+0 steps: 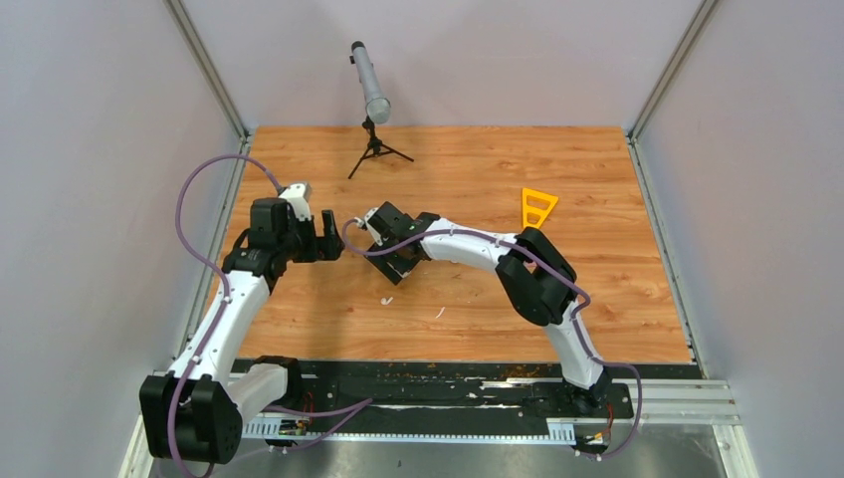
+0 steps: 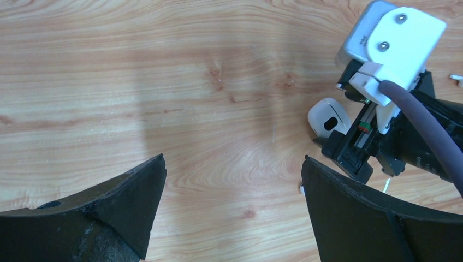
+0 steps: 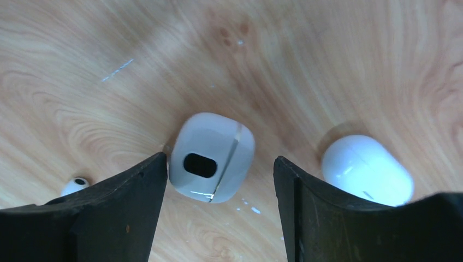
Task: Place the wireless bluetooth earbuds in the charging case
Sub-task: Pick up the charging case at the center of the board.
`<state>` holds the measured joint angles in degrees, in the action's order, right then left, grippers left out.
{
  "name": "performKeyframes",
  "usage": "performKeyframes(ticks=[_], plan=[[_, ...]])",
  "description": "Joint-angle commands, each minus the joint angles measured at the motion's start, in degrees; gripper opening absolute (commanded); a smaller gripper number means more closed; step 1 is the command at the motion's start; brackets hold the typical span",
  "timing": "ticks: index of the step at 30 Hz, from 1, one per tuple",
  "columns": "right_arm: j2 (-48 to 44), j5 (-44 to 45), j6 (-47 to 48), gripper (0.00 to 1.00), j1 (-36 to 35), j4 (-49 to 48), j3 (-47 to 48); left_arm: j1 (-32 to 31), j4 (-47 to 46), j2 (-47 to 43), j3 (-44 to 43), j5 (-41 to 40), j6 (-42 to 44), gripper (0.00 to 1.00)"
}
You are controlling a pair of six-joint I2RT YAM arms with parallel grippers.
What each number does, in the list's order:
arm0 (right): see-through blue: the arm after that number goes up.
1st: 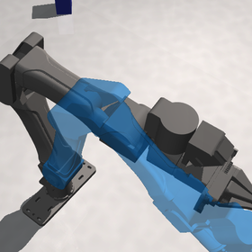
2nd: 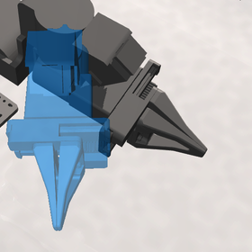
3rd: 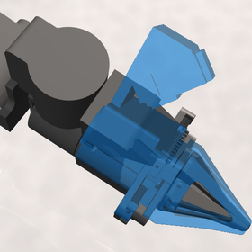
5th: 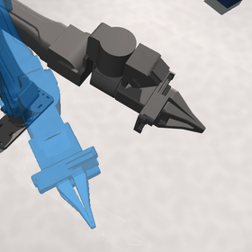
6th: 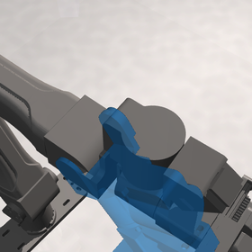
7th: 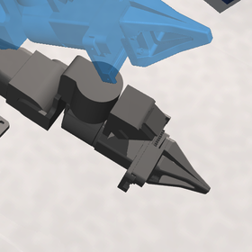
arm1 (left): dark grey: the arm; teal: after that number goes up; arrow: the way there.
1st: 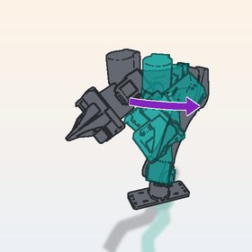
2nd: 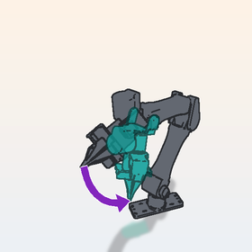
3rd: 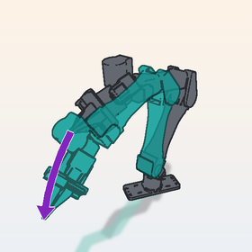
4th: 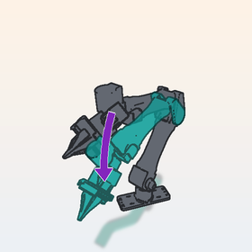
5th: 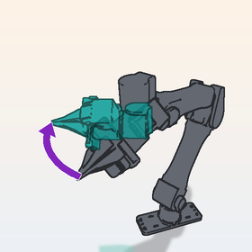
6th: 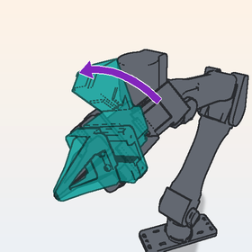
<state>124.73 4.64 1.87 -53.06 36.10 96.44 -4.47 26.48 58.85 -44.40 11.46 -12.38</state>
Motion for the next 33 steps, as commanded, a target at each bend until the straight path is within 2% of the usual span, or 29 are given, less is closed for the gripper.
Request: performKeyframes(ticks=[1,5,10,15,22,28,33], plan=[[-2.7,5.5,2.7,0.71,0.3,-3.4,-1.3,0.4,-3.3,0.7,-1.7,1.2,-2.5,1.0],[-2.8,5.6,3.4,0.7,0.5,-4.0,-1.5,0.4,-3.5,0.6,-1.8,1.5,-2.7,1.0],[-3.2,-2.3,6.8,0.65,0.8,-3.5,-2.1,0.4,-3.2,0.3,-1.7,1.8,-2.5,1.0],[-3.3,-9.2,10.1,0.66,1.4,-1.3,-1.3,0.4,-3.4,0.4,-1.3,2.4,-2.6,1.0],[-3.0,-8.7,8.9,0.66,2.6,-0.8,-1.2,0.4,-3.4,0.5,-1.4,2.9,-2.6,1.0],[-2.5,-8.7,7.9,0.62,3.5,-0.5,-1.6,0.4,-3.1,0.4,-1.5,3.0,-2.4,1.0],[-2.0,-8.5,6.4,0.63,3.6,-0.9,-0.6,0.4,-3.1,0.4,-1.3,2.9,-2.3,1.0]])
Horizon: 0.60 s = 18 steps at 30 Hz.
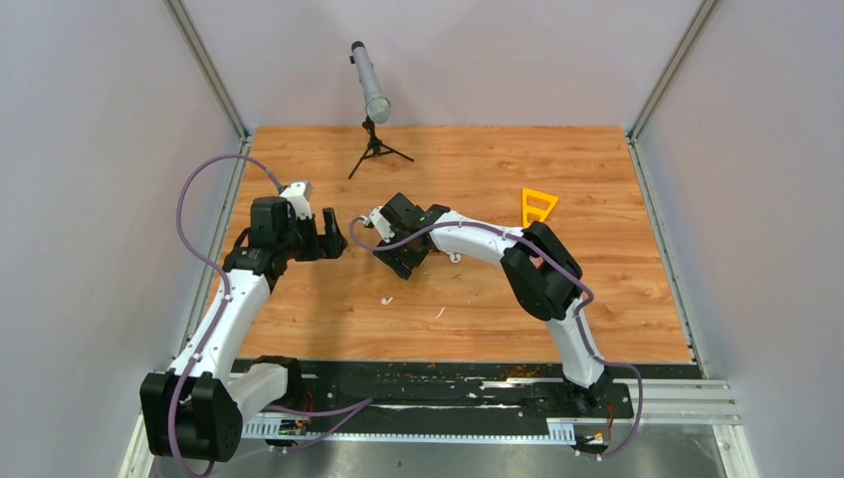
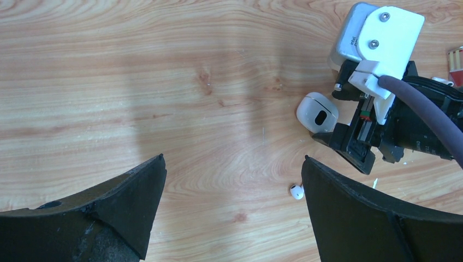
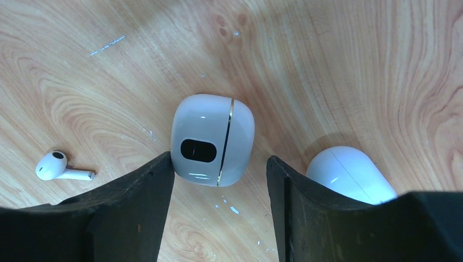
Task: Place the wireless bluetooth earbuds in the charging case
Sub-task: Pick up the charging case at the center of the board.
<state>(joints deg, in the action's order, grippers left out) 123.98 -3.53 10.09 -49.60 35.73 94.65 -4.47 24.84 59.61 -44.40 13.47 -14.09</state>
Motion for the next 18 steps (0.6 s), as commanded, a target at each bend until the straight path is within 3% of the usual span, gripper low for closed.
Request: performKeyframes(ticks=[1,10,18], plan=[[-1.0,-0.5,-1.8,0.63,0.1,-0.6,1.6,0.4,-1.4,-0.3,-1.3,0.9,-0.6,1.0],[0.3,-3.2,-0.3,0.59,0.1,-0.5,2.2,0.5,-2.1,-0.2,-1.0,1.4,-0.2,1.0],[0.9,-4.5,0.5,0.46,0.9,0.6,1.3,0.5,-3.5,0.1,0.7,2.0,5.1,0.99]])
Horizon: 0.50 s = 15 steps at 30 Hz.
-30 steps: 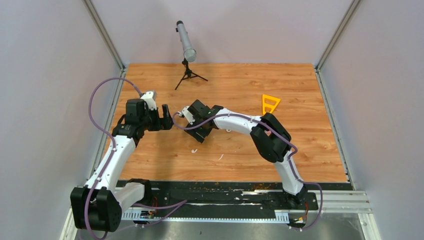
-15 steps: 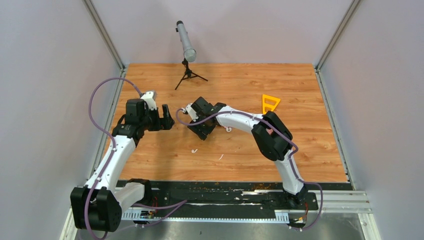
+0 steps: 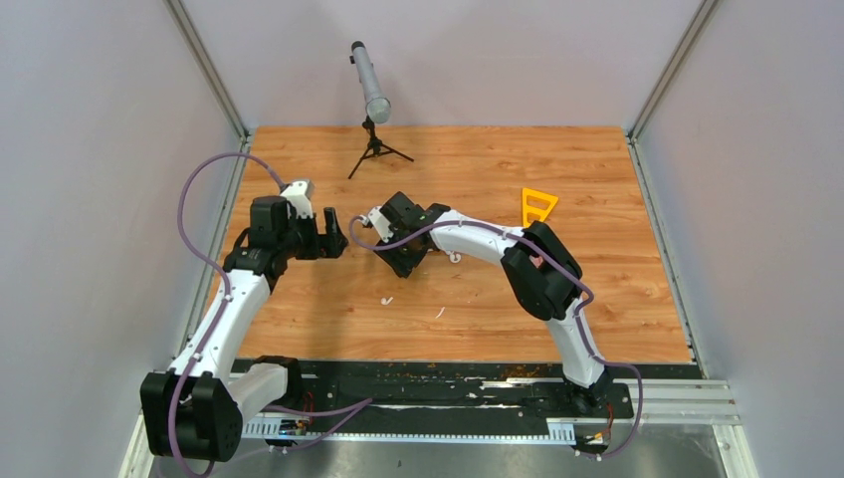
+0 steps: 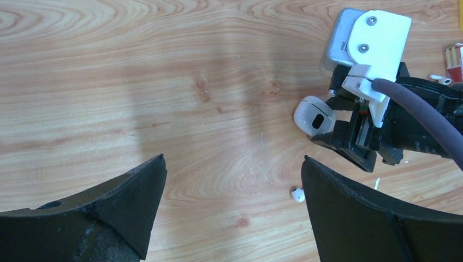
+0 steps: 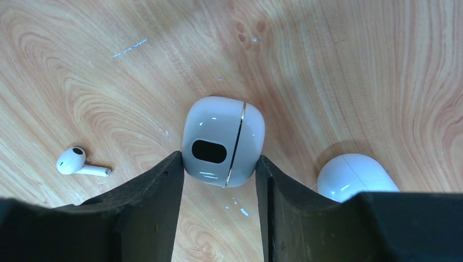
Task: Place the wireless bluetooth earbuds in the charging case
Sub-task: Pick up the charging case at the center of the board.
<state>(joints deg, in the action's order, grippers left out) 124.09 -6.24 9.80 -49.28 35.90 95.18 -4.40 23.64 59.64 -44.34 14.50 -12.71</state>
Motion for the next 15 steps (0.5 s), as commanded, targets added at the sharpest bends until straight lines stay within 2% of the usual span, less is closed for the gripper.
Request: performKeyframes(ticks=[1,3,5,7,11,15], plan=[[0.9,-1.9,0.9,0.46,0.8,0.2,0.7,0.4,-2.0,0.2,0.7,1.5,4.7,0.99],[1.1,-3.2,2.5,0.33,1.2,0.7,1.5,0.5,-0.7,0.5,0.3,3.1,7.3,0.99],[1.6,-5.1,4.9,0.12,1.4,4.2,3.8,0.5,1.6,1.3,-0.6,5.4,12.0,0.99],[0.6,-6.6,6.2,0.03,1.6,6.5,5.1,0.5,4.7,2.9,-2.3,4.6,16.2,0.99],[-3.7,-13.0,3.8,0.0,6.1,9.4,7.8,0.6,9.3,6.8,-8.4,4.0,19.3,1.0],[-12.3,-12.3,10.3,0.0,6.9,9.2,4.2,0.6,8.6,9.7,-13.9,10.4,16.0,0.99]])
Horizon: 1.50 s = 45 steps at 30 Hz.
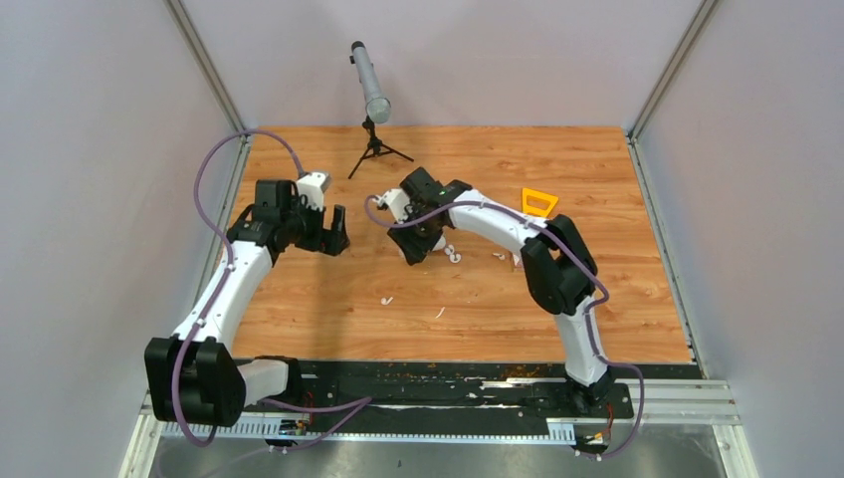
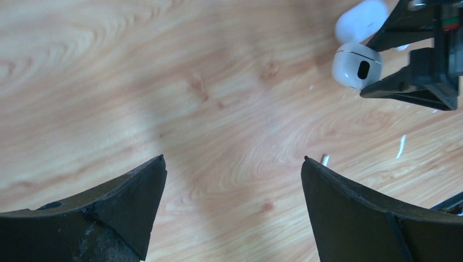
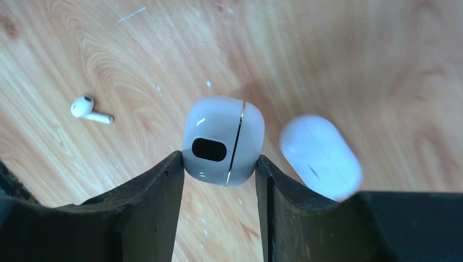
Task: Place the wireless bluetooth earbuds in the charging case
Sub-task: Pick up the charging case at the center of the board.
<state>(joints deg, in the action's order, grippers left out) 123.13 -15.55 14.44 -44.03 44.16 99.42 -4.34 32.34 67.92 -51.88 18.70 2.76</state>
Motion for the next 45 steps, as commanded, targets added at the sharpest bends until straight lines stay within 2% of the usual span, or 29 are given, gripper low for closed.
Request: performKeyframes(ticks=[1,6,9,12,16,22,30,36,41,45], plan=[[-13.9,-2.9,7.6,0.0,1.4,0.3,-2.2,0.5,-0.5,2.0,-7.2,8.8,-0.6,0.98],[-26.8,0.6,17.0,0.0,-0.9,-2.4,-12.3,-0.2,-8.5,1.5,-5.6,20.7,-7.5,0.91],[-35.7,5.8,27.4,0.0,-1.1,-9.3,-20.1,-4.0,-10.9,0.6,-6.9,27.0,-6.1,0.9],[-43.3,9.4,37.7,0.0,-1.1,-15.1,-26.0,-8.8,-15.7,-2.7,-7.0,26.5,-8.1,0.93],[-49.5,6.1,45.6,0.0,-1.1,-18.2,-27.9,-15.8,-18.3,-4.0,-10.4,25.9,-9.2,0.92],[-50.1,7.6,47.5,0.0,-3.0,-17.1,-24.3,-19.3,-23.6,-0.3,-12.5,29.1,-15.2,0.82],[-50.4,9.6,53.4,0.0,-4.7,-21.0,-24.4,-20.8,-38.5,0.1,-9.0,29.9,-17.4,0.81],[-49.0,13.5,55.1,0.0,-6.5,-24.3,-23.7,-21.0,-41.0,3.0,-9.7,30.5,-18.1,0.75],[-49.3,14.5,55.9,0.0,-7.2,-25.0,-24.0,-21.1,-44.2,4.4,-9.7,30.9,-20.2,0.65],[-49.7,15.4,56.9,0.0,-7.6,-26.4,-24.8,-21.1,-45.1,5.7,-10.2,32.9,-21.3,0.52]])
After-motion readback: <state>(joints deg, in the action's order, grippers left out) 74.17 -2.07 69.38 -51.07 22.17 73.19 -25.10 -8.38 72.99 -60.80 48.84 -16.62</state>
